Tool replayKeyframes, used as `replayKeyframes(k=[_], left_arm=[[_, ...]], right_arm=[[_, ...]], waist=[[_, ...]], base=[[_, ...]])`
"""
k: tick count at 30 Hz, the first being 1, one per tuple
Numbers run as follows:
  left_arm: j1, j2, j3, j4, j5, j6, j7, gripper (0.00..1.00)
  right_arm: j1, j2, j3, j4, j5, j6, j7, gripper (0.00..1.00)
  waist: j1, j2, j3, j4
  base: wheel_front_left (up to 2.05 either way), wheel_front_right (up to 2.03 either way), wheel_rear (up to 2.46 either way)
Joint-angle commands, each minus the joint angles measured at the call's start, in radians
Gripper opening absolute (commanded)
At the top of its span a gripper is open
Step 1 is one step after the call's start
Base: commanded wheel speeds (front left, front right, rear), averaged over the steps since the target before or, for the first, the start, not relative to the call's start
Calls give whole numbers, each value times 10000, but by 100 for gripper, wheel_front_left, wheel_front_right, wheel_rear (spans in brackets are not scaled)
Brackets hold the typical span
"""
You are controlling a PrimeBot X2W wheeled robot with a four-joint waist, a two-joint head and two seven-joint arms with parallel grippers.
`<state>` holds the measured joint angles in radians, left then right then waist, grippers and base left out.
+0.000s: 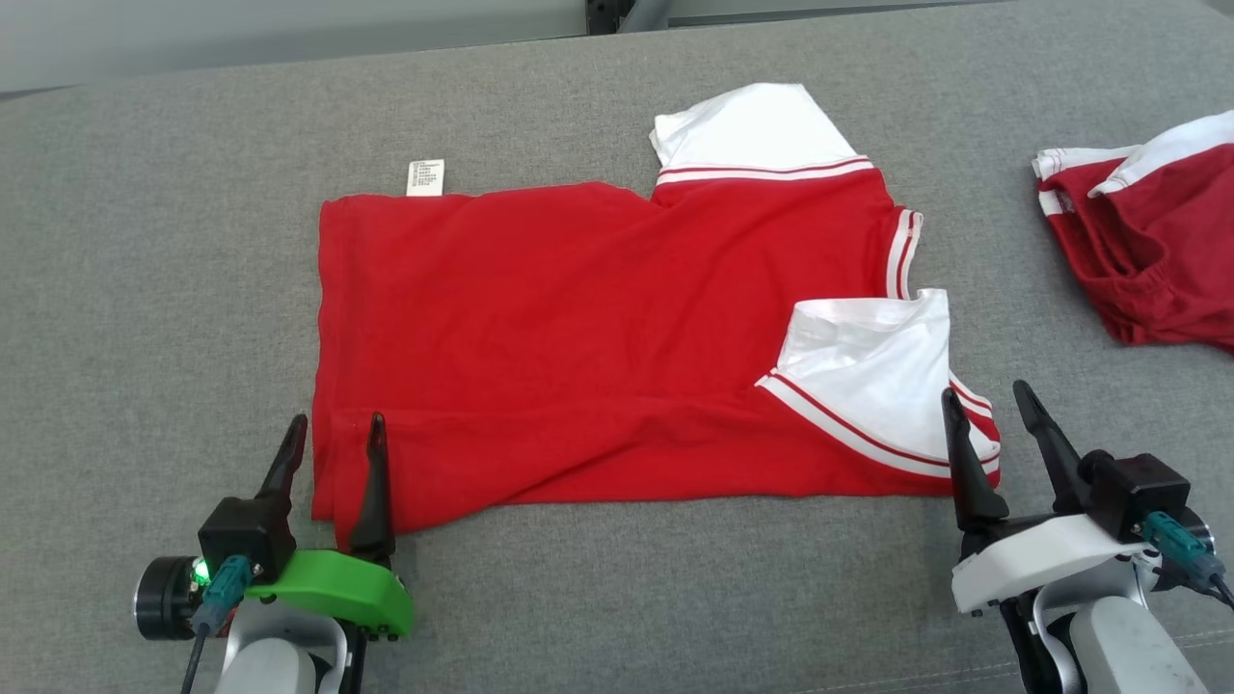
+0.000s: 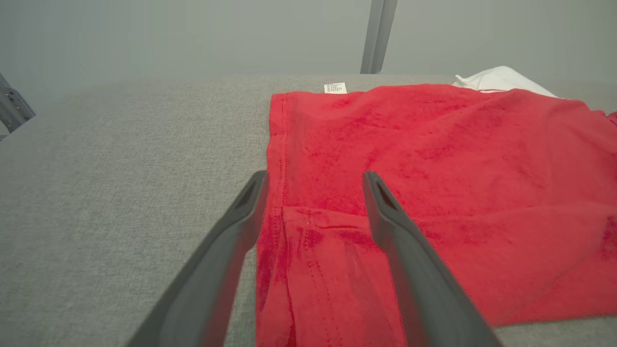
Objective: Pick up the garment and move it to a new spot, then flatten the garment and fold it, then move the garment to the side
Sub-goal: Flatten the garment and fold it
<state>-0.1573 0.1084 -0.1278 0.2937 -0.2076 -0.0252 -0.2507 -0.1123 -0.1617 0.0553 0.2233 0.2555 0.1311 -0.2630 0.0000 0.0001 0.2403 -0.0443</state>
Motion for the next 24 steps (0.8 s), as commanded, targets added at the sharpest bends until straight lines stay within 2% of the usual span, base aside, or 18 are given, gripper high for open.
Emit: replayKeyframes(k=[1,11,15,16,17,18,19,24], left_arm=[[-70,-16,14,177,-142,-66,63,100],[-439,-205,203,1886,-1365,-518,935,100],[-735,-92,130,2301,-1549,-632,1530,100],[-800,-60,113,2383,-1608,-654,1647,96],[-838,-52,91,2462,-1676,-685,1770,58],[-887,-23,62,2526,-1706,-703,1877,5],[-926,-6,52,2581,-1737,-699,1943,0],[-867,6,-29,2499,-1729,-661,1775,0]], right_arm=[[76,26,20,114,147,-9,-39,100],[-167,117,364,1409,582,-9,-40,100],[-287,28,513,1781,799,-9,-40,100],[-307,9,569,1915,844,-9,-40,100],[-347,-8,633,2020,912,-9,-38,96],[-402,-22,680,2107,977,-9,-26,26],[-451,-33,725,2171,1024,-9,-20,0],[-319,-235,808,1909,1369,-11,-22,0]], waist=[[0,-1,84,-63],[0,-1,336,-127],[0,-1,351,-50],[0,-1,351,-35],[0,-1,350,-21],[0,-1,359,-9],[0,-1,372,1],[0,-1,282,170]], base=[[0,0,0],[0,0,0],[0,0,0],[0,0,0],[0,0,0],[0,0,0],[0,0,0],[0,0,0]])
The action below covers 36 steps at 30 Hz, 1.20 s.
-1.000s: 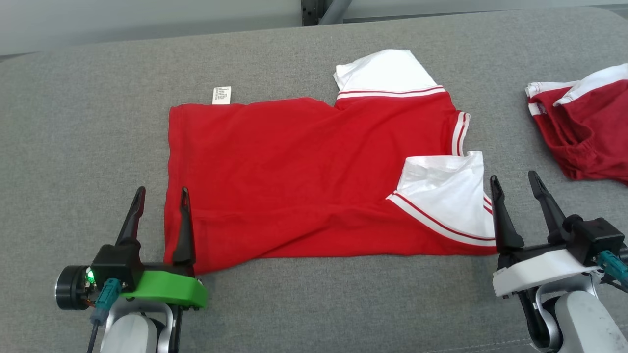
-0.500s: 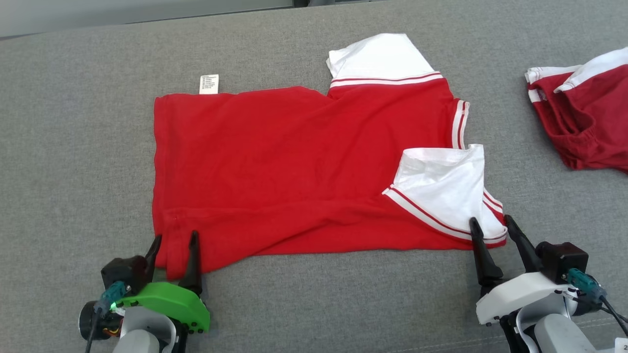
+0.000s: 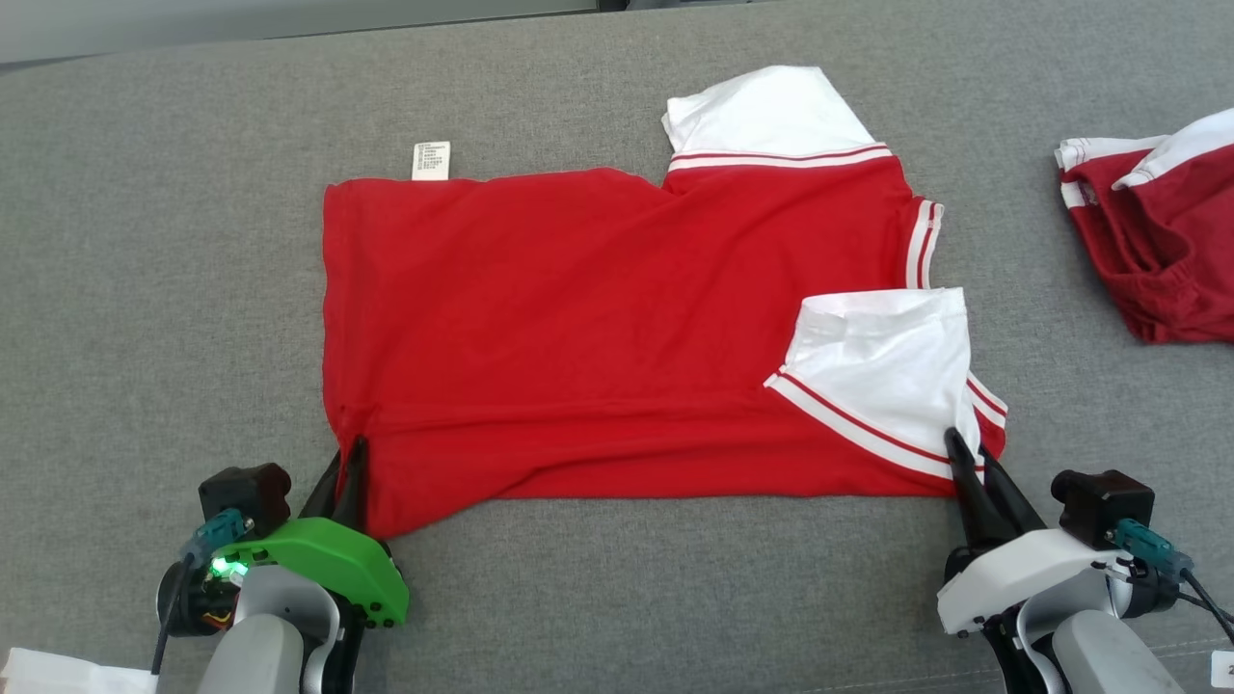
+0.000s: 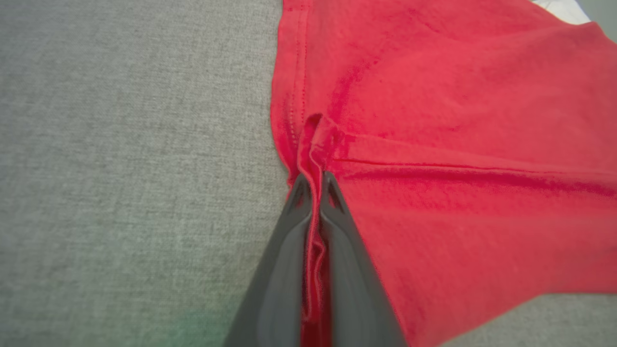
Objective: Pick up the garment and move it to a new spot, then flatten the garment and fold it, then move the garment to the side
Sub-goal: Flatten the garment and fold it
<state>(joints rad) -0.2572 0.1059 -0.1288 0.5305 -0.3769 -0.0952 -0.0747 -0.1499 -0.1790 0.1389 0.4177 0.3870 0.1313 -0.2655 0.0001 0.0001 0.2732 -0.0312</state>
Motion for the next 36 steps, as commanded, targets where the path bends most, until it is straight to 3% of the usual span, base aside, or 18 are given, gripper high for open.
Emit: replayKeyframes(k=[1,11,17,18,19,20,21,29,36], left_arm=[[251,46,-4,22,-42,77,-14,0],[1866,152,83,-1888,-204,563,300,0],[2421,125,8,-2646,-304,761,706,0],[2473,97,-15,-2740,-307,794,764,34],[2520,68,-45,-2834,-310,801,737,100],[2549,56,-52,-2914,-298,827,660,100],[2572,48,-52,-3002,-214,881,513,100],[2455,41,-42,-3745,448,1185,-1174,100],[2273,188,-102,-4205,819,1344,-1562,100]], right_arm=[[167,-95,-47,-122,112,-12,3,0],[1493,-552,-238,-1343,299,-14,3,0],[1845,-557,-158,-1321,387,-14,130,0],[1799,-532,-156,-1301,378,-14,129,0],[1765,-493,-177,-1252,386,-14,141,20],[1693,-477,-194,-1248,329,-14,133,83],[1611,-446,-241,-1256,287,-14,114,100],[1276,-115,-1111,-2214,-466,-13,3,100],[1264,48,-1310,-3289,-885,-13,-10,100]], waist=[[-1,-1,-102,65],[-1,-1,-557,262],[-1,-1,-595,318],[-1,-1,-586,313],[-1,-1,-593,304],[-1,-1,-602,289],[-1,-1,-621,270],[-1,-1,-1013,181],[-1,-1,-1292,112]], base=[[0,0,0],[0,0,0],[0,0,0],[0,0,0],[0,0,0],[0,0,0],[0,0,0],[0,0,0],[0,0,0]])
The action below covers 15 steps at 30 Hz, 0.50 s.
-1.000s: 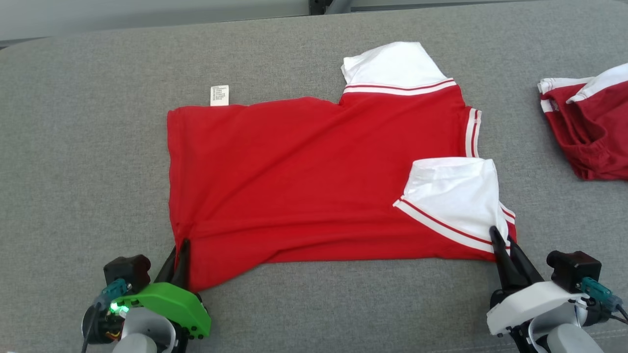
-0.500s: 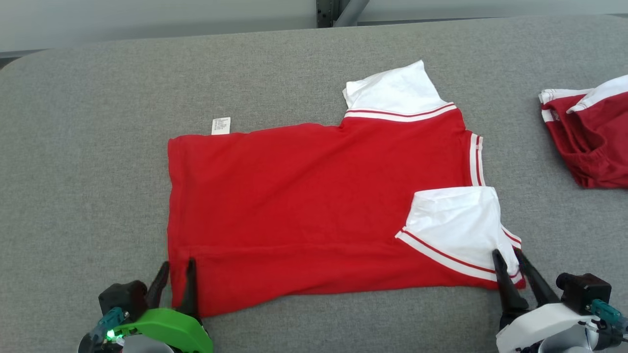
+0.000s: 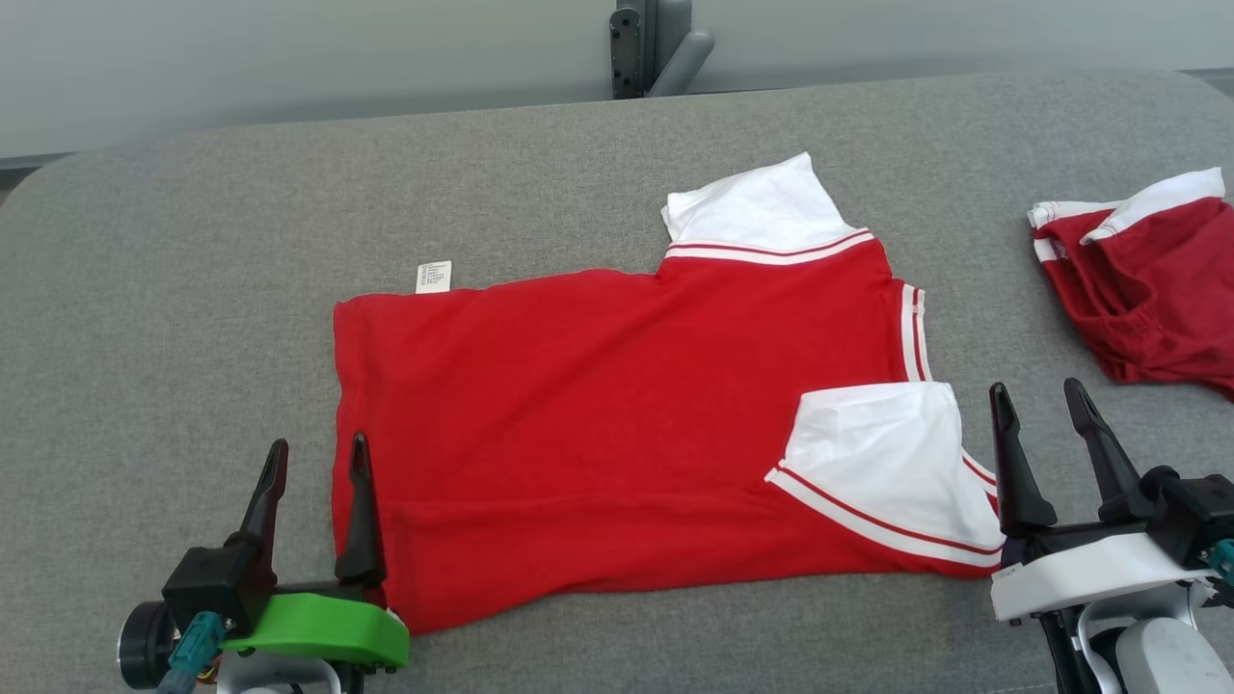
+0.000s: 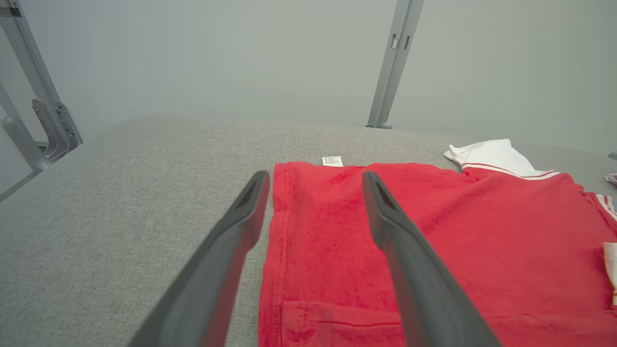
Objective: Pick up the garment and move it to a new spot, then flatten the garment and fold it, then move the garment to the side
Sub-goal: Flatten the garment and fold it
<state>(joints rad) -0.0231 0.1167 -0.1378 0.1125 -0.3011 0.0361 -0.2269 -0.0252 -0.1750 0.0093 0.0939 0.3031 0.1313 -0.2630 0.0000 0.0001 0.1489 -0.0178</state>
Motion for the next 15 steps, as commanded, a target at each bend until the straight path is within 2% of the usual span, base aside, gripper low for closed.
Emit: replayKeyframes(k=[1,9,15], left_arm=[[-61,97,-26,-44,78,38,-39,100],[-236,210,-77,-77,65,97,220,100],[-1606,494,-159,13,89,-140,833,100]], right_arm=[[47,33,13,-119,-68,-13,-36,100],[236,205,111,-313,-116,-13,-38,100],[-53,196,206,-559,19,-13,-38,100]], waist=[[0,-1,-70,-25],[0,-1,-50,-8],[0,-1,538,-144]], base=[[0,0,0],[0,0,0],[0,0,0]])
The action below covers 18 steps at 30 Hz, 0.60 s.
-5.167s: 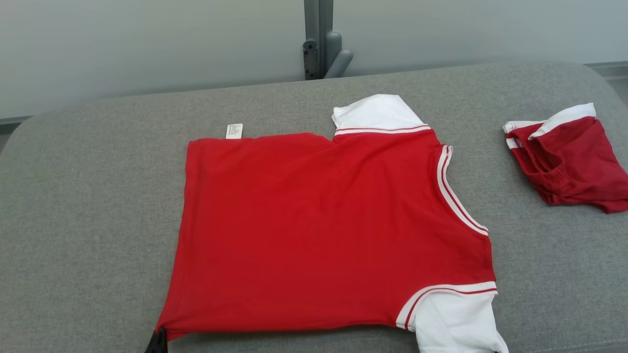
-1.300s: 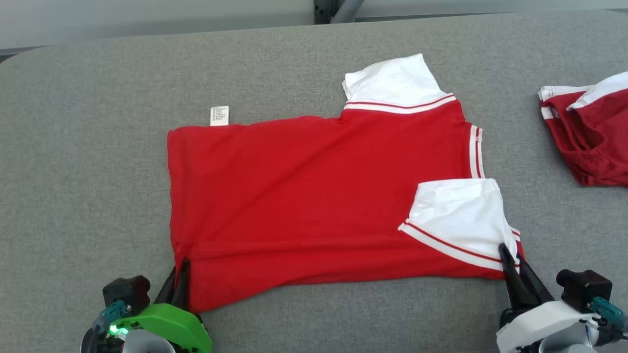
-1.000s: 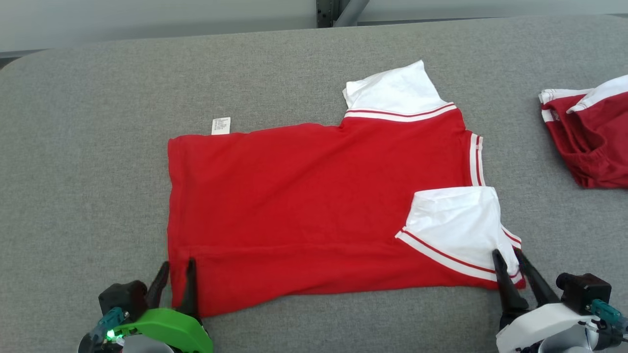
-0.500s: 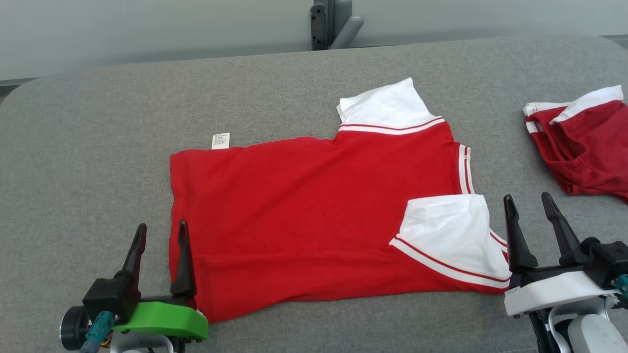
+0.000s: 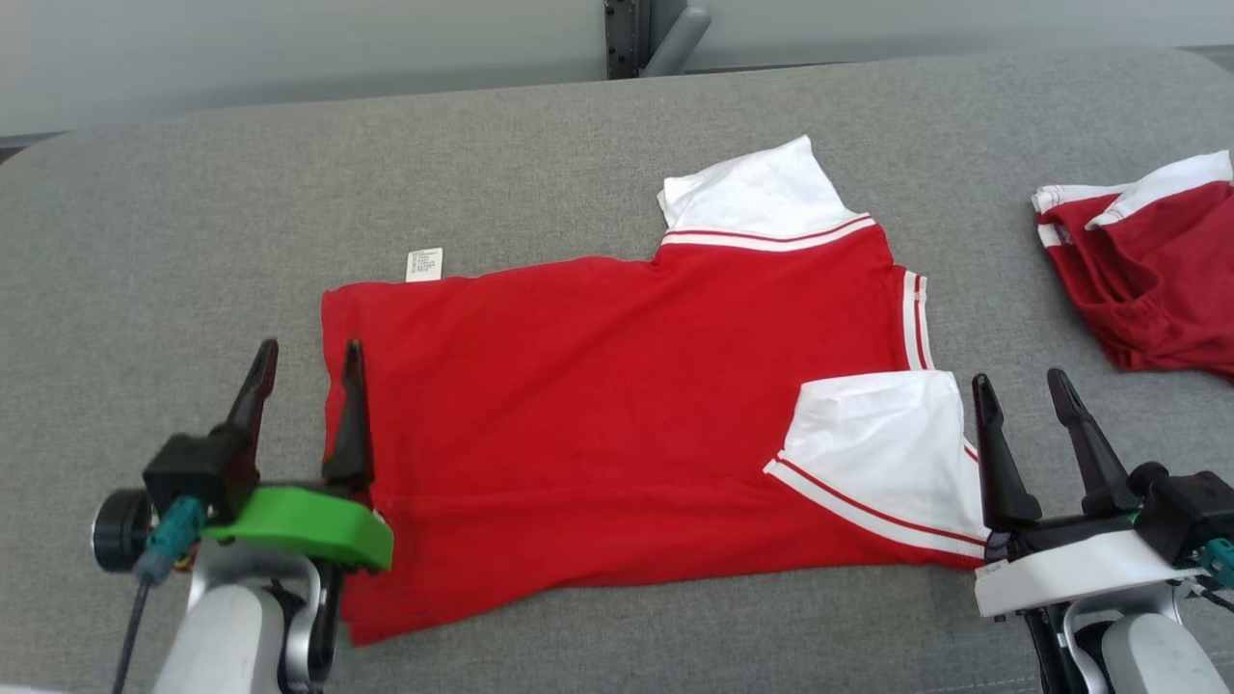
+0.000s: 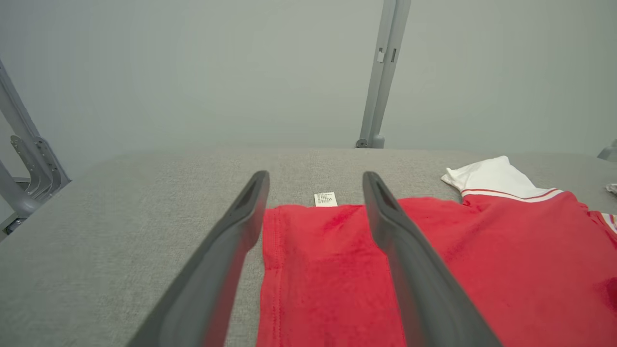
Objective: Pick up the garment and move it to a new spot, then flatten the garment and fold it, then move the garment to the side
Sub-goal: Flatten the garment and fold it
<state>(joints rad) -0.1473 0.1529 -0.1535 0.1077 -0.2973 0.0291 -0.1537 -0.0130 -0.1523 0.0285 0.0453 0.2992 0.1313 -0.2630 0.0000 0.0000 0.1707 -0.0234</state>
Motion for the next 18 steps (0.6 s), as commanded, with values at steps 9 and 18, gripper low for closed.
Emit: replayKeyframes(k=[9,18], left_arm=[[-3402,696,366,2705,-1065,-933,2155,100],[-4834,1112,645,5433,-2001,-1364,3025,100]], right_arm=[[-1028,-118,546,-243,303,-13,-40,100],[-1421,-65,760,-41,474,-13,-40,100]], waist=[[0,0,1672,-719],[0,0,2195,-1087]], base=[[0,0,0],[0,0,0]])
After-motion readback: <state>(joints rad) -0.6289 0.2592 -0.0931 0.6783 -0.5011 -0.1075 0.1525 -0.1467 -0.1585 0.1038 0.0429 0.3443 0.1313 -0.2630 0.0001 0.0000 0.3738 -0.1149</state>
